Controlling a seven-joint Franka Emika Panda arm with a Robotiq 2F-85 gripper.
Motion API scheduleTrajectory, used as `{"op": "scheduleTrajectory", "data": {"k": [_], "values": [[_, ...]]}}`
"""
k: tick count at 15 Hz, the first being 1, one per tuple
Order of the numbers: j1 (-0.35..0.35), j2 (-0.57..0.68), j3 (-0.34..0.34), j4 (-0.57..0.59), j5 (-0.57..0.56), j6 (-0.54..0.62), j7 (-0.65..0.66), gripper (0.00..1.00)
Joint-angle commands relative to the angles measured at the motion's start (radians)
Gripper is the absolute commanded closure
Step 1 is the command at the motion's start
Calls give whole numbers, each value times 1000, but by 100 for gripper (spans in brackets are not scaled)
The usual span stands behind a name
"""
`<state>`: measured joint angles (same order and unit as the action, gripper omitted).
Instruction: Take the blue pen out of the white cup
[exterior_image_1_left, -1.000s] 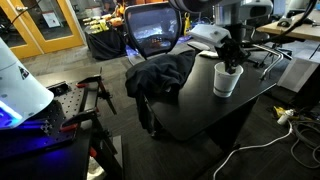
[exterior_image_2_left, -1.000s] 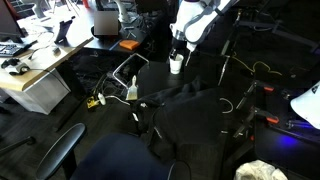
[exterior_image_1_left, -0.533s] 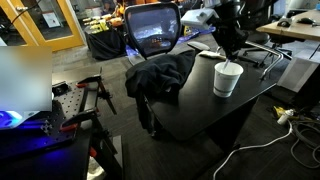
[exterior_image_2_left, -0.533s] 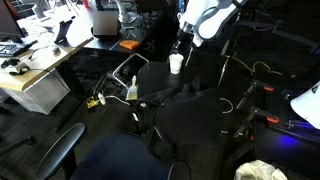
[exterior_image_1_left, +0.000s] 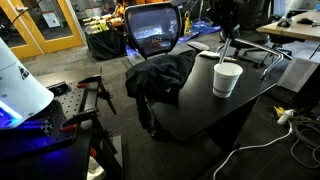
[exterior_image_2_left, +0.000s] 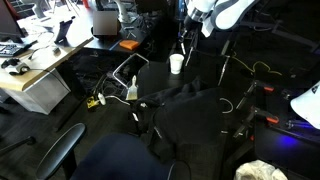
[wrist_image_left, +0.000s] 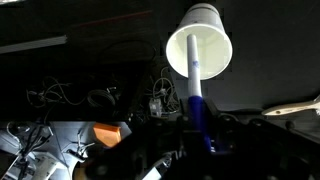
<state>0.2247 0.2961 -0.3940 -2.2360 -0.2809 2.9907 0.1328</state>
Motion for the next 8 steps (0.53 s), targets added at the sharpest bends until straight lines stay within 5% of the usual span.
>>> {"op": "scheduleTrajectory", "data": {"k": [1,8], "values": [[92,-87,-101,-71,-103,22,94,96],[115,-179,-117,-107,-101,-133,166,96]]}}
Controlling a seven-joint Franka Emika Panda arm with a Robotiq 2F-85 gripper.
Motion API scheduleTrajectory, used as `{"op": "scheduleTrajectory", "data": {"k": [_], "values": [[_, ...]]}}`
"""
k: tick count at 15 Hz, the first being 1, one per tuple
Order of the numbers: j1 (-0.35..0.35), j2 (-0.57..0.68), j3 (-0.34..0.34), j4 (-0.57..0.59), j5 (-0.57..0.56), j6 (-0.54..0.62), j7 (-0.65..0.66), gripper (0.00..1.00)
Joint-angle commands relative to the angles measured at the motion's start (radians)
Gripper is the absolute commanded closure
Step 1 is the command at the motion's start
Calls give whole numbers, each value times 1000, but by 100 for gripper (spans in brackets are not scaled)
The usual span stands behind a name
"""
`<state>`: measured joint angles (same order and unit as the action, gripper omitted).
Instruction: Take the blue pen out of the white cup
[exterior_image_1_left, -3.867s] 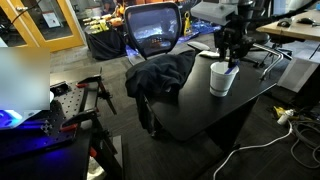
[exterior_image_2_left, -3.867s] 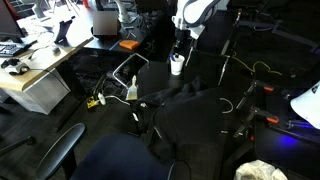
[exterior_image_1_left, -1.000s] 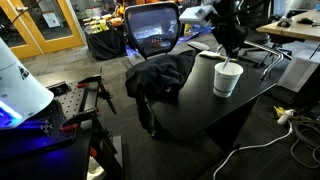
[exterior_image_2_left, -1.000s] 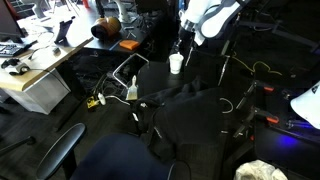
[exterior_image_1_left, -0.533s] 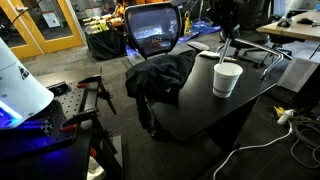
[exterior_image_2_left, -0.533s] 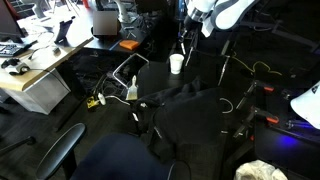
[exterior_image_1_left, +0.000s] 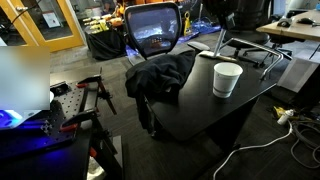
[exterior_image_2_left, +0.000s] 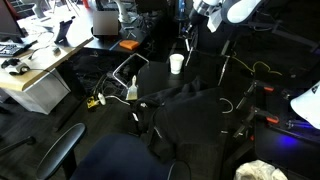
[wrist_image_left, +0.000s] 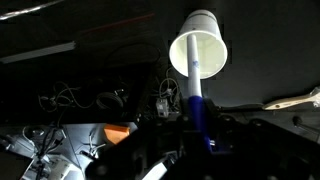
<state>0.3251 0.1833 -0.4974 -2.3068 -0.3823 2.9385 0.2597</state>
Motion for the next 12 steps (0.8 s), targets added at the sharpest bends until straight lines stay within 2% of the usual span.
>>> {"op": "scheduleTrajectory", "data": {"k": [1,3,4,7,12], "values": [[9,-74,-8,-37,12,-113,42,96],[0,-85,-1,-41,41,-166,42,96],[-119,-96,114,-39,32,-195,49,96],[-212,-84,200,-31,112,-247,18,96],[-317,-60,274,-14,202,-311,24,96]]}}
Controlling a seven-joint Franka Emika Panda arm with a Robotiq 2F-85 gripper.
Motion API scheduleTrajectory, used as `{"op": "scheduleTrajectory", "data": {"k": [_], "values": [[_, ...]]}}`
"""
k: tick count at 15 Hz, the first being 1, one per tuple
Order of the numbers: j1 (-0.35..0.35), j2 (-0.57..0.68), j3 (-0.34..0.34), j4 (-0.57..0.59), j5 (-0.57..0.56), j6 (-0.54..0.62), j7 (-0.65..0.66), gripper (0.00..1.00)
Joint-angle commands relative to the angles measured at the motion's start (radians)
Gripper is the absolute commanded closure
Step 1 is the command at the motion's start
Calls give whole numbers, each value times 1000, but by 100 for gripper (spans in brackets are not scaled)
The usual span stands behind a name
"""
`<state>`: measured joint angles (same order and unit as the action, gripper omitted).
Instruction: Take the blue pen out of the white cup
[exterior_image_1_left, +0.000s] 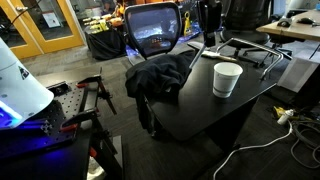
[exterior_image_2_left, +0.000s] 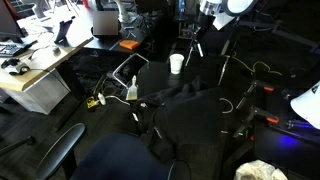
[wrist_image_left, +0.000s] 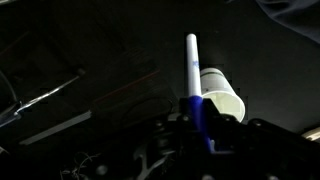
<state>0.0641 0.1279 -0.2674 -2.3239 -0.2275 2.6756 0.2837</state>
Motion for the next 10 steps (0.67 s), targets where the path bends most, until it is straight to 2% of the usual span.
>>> {"op": "scheduleTrajectory", "data": {"k": [1,10], "values": [[-68,2,52,8,64,-63,0,96],[-130,118,89,92,186,-124,-26,96]]}}
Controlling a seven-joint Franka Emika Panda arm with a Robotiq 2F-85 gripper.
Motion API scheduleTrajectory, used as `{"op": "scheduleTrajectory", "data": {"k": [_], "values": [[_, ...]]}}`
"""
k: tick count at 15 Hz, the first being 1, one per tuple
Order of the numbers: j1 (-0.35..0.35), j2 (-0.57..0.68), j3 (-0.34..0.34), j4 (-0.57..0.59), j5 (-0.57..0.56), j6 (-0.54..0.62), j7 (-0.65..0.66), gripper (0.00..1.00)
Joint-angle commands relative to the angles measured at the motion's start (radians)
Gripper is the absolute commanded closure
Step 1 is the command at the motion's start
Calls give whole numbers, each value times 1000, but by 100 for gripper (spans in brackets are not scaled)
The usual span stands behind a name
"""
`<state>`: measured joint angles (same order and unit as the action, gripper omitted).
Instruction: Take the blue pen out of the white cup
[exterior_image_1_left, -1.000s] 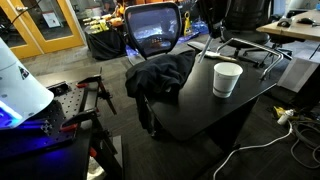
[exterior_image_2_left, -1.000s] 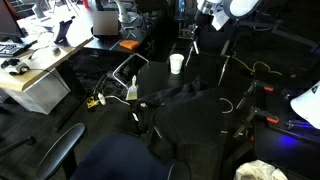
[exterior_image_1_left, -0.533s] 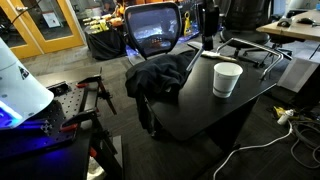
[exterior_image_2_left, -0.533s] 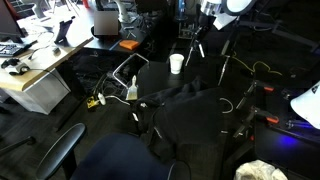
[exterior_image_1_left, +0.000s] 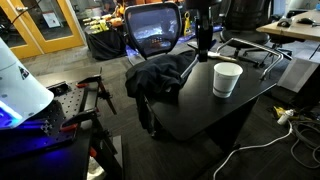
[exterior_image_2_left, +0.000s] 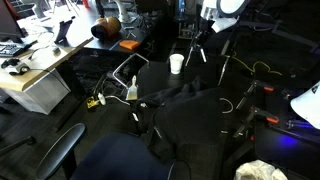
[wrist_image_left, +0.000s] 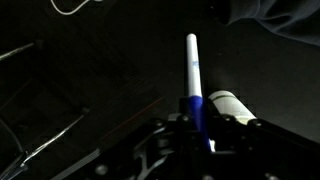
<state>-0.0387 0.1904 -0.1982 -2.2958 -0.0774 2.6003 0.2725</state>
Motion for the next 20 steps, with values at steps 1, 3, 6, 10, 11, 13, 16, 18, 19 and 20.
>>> {"op": "scheduleTrajectory", "data": {"k": [1,3,6,10,11,13,16,18,19,20], "values": [[-31,80,20,83,43,-53,-14,96],[-39,121,19,120,61,-75,-19,96],[-64,189,30,195,112,-161,-45,96],[-106,280,46,309,175,-280,-106,96],[-115,302,49,338,187,-312,-115,96],[-137,348,58,392,211,-365,-142,96],[-159,413,65,460,229,-419,-162,96],[-170,452,73,493,240,-418,-173,96],[-175,470,78,504,245,-400,-182,96],[-177,486,83,513,246,-384,-192,96]]}}
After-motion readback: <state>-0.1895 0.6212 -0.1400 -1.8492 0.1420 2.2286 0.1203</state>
